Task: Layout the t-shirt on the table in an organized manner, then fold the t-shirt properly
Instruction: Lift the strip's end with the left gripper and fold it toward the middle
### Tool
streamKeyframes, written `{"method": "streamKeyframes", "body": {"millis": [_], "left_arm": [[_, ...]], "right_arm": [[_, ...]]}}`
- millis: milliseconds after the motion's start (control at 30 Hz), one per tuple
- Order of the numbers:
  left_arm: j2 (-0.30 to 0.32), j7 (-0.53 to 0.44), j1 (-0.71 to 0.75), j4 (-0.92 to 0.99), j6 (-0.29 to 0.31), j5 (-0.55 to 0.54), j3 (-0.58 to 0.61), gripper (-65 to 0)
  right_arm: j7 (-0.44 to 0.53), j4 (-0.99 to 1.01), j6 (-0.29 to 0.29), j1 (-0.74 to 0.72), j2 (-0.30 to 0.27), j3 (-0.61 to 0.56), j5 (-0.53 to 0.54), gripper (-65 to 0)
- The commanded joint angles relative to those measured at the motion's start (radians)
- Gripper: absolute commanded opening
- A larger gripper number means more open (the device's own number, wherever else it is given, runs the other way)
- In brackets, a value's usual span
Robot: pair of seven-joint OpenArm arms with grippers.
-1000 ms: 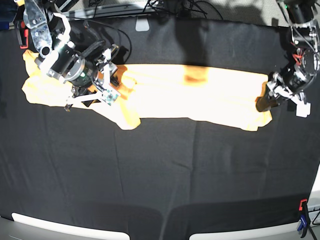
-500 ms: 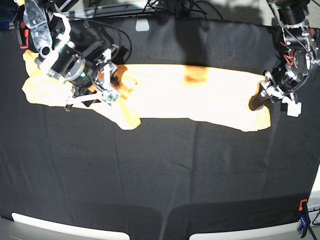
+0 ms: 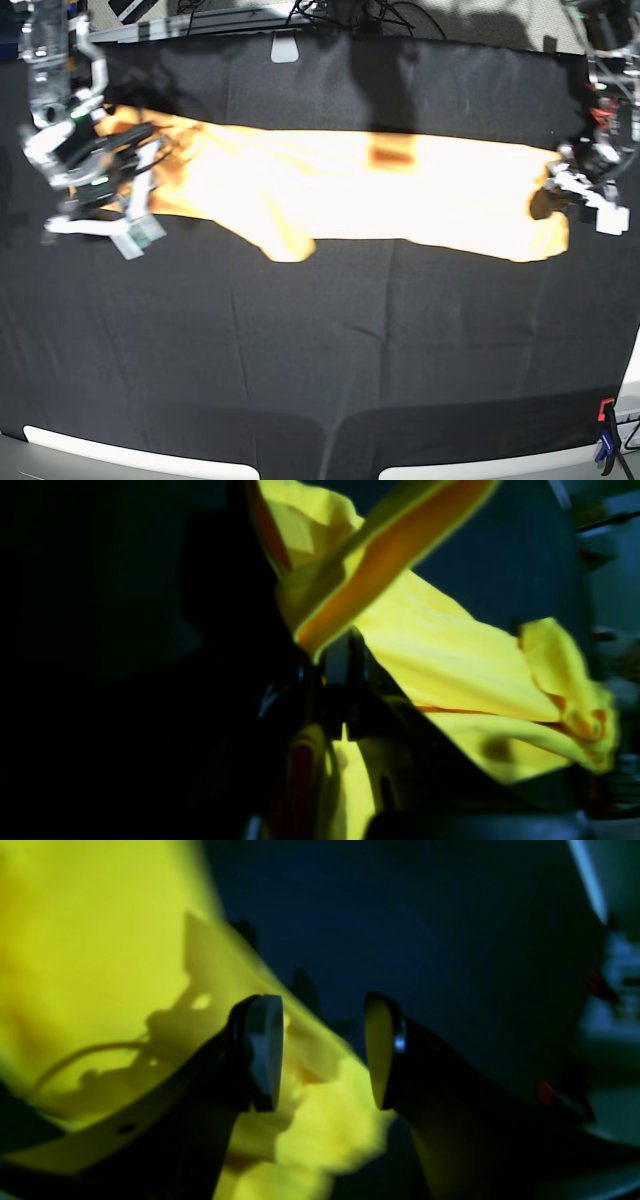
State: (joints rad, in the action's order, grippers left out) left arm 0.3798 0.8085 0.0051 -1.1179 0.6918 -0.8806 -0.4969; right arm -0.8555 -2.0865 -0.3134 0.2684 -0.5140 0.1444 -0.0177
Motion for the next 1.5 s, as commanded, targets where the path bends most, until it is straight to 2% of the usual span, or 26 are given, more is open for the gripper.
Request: {"method": "streamKeyframes", "body": {"millis": [0, 167, 233, 333, 467, 633, 767, 900, 1067, 1233, 1267, 1400, 1467], "left_arm": [[0.035, -0.026, -0.017, -0.014, 0.006, -0.001, -0.007, -65.0], [0.087, 0.014, -0.016, -0.054, 0.006, 0.016, -0.008, -65.0], [0.084, 0.068, -0.014, -0.112, 0.003, 0.015, -0.007, -65.0], [0.066, 0.112, 0.018, -0.246, -0.034, -0.03, -0.007, -65.0], [-0.03, 0.112, 0.117, -0.466, -0.076, -0.033, -0.005, -65.0], [-0.22, 0.115, 0.237, -0.692, -0.076, -0.033, 0.031, -65.0], [-0.303, 0.09, 0.276, -0.765, -0.08, -0.008, 0.163, -65.0], [-0.318, 0.022, 0.275, -0.764, -0.213, 0.089, 0.351, -65.0], [-0.319, -0.079, 0.274, -0.764, -0.298, 0.195, 0.555, -65.0], [-0.32, -0.172, 0.257, -0.764, -0.424, 0.335, 0.713, -65.0], [-0.328, -0.177, 0.248, -0.764, -0.439, 0.362, 0.737, -65.0], [-0.377, -0.177, 0.2, -0.76, -0.44, 0.414, 0.801, -65.0], [-0.409, -0.173, 0.18, -0.76, -0.438, 0.413, 0.825, -45.9]], "right_arm": [[0.017, -0.018, 0.009, -0.008, -0.013, 0.048, 0.021, -38.7], [0.025, 0.034, 0.006, -0.008, -0.012, 0.211, 0.171, -38.7], [0.043, 0.081, 0.006, -0.008, -0.012, 0.233, 0.19, -38.7], [0.085, 0.183, 0.006, -0.008, -0.012, 0.236, 0.19, -38.7], [0.107, 0.294, 0.006, -0.008, -0.012, 0.235, 0.19, -38.7], [0.107, 0.322, 0.006, -0.008, -0.012, 0.235, 0.203, -38.7], [0.106, 0.322, 0.006, -0.008, -0.012, 0.235, 0.257, -38.7], [0.105, 0.322, 0.006, -0.008, -0.012, 0.235, 0.264, -38.7], [0.107, 0.322, 0.006, -0.008, -0.012, 0.235, 0.265, -38.7], [0.107, 0.322, 0.006, -0.008, -0.012, 0.235, 0.265, -38.7], [0.107, 0.322, 0.006, -0.008, -0.012, 0.235, 0.265, -38.7], [0.107, 0.322, 0.006, -0.008, -0.012, 0.235, 0.265, -38.7], [0.105, 0.322, 0.006, -0.008, -0.012, 0.235, 0.265, -38.7]]}}
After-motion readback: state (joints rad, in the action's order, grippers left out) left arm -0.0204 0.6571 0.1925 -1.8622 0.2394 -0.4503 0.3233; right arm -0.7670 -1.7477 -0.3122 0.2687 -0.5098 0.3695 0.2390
